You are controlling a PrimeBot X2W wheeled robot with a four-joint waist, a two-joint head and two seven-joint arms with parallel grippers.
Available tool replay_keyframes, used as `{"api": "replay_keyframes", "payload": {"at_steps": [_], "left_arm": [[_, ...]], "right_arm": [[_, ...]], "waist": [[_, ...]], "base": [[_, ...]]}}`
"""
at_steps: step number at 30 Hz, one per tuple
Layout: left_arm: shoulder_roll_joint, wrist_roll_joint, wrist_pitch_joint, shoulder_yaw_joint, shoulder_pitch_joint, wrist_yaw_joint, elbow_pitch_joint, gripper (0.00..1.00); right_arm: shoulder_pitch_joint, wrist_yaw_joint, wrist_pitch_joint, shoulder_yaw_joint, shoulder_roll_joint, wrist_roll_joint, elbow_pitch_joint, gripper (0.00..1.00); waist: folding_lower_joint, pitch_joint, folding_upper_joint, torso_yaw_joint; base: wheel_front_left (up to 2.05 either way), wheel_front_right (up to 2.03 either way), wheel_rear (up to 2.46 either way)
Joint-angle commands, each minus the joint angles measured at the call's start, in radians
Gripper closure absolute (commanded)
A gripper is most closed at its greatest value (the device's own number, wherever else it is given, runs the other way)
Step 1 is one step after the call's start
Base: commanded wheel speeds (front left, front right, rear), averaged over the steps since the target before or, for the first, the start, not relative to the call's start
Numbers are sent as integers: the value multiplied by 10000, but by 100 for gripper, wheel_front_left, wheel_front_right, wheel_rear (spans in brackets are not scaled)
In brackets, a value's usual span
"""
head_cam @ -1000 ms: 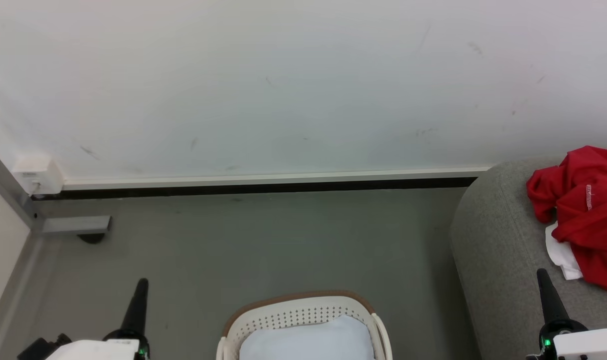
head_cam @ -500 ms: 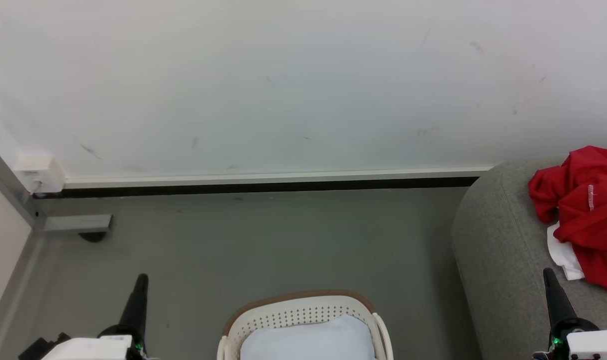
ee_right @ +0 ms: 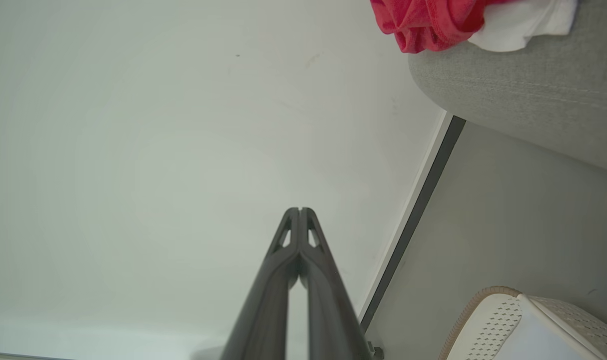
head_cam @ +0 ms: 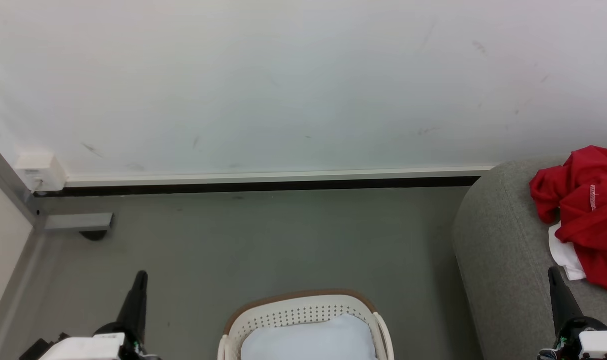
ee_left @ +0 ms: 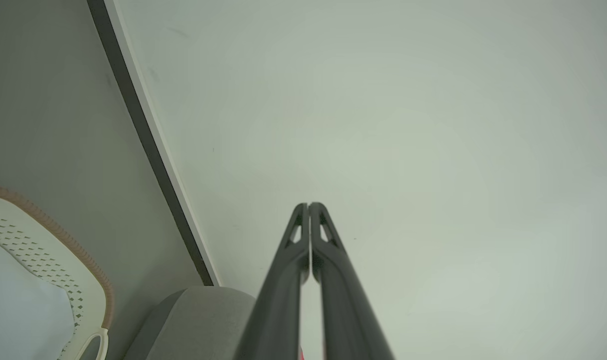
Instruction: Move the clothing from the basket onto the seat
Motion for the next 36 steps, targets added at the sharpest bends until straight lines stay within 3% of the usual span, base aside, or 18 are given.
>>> {"api": "replay_keyframes", "payload": {"at_steps": [1, 11, 36], "left_arm": [[23, -273, 45, 60, -119, -57, -53, 100], [-5, -878, 225, 121, -154, -76, -63, 100], [-3, -855, 224, 113, -147, -75, -63, 100]], "right_arm": [[-116, -19, 75, -86, 8, 181, -89, 100], [-115, -21, 232, -231, 21, 779, -112, 100], [-119, -21, 283, -271, 53, 702, -101, 100]], "waist": [[0, 2, 0, 4], [0, 18, 0, 28], [0, 19, 0, 29]], "base": [[0, 0, 0], [0, 0, 0], [0, 0, 0]]}}
